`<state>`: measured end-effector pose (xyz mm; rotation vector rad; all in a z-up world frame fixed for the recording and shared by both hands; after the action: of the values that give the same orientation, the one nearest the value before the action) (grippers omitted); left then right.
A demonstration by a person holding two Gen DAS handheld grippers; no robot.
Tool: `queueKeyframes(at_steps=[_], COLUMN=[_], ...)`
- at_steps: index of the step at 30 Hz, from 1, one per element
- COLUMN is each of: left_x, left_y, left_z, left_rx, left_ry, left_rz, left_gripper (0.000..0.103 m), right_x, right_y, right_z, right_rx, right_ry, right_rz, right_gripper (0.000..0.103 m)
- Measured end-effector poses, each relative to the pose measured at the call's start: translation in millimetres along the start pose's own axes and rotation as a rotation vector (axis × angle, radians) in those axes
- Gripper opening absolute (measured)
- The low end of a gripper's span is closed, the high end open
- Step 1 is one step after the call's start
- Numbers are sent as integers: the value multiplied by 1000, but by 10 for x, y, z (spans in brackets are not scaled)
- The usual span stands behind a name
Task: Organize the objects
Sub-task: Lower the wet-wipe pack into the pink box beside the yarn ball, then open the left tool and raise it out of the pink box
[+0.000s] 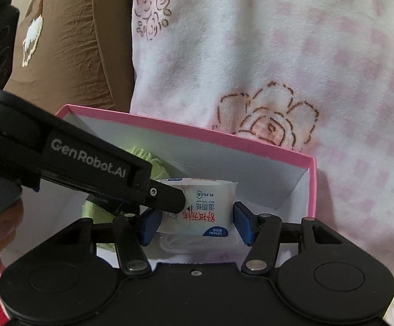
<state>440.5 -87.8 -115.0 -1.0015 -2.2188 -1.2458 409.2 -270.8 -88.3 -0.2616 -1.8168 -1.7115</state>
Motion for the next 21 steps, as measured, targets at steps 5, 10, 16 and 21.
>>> queueKeyframes(at_steps=[5, 10, 16, 21], left_x=[-94, -109, -43, 174], left_y=[1, 2, -11, 23], left_z=[-37, -61, -77, -156], left_rx=[-21, -27, -7, -34], left_ry=[27, 51, 49, 55], left_rz=[5, -19, -42, -64], left_gripper=[36, 34, 34, 35], right_x=[-82, -68, 33, 190], right_y=[-21, -35, -7, -28], right_z=[24, 26, -22, -28], right_rx=[25, 64, 12, -15], right_ry=[-36, -55, -8, -3], right_rz=[10, 5, -27, -42], right_gripper=[59, 56, 57, 57])
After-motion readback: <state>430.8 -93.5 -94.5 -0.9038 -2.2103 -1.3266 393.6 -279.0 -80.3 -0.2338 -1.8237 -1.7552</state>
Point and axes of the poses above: each gripper's, at about its wrist camera, not at the fingertips, and x roughly against the way its jaws point, z to its left, y to its top, the point moved 2 cm from there along -x, roughly the way its jaws point, and after that the axes turned 15 degrees about -z, right-handed, at the moved point
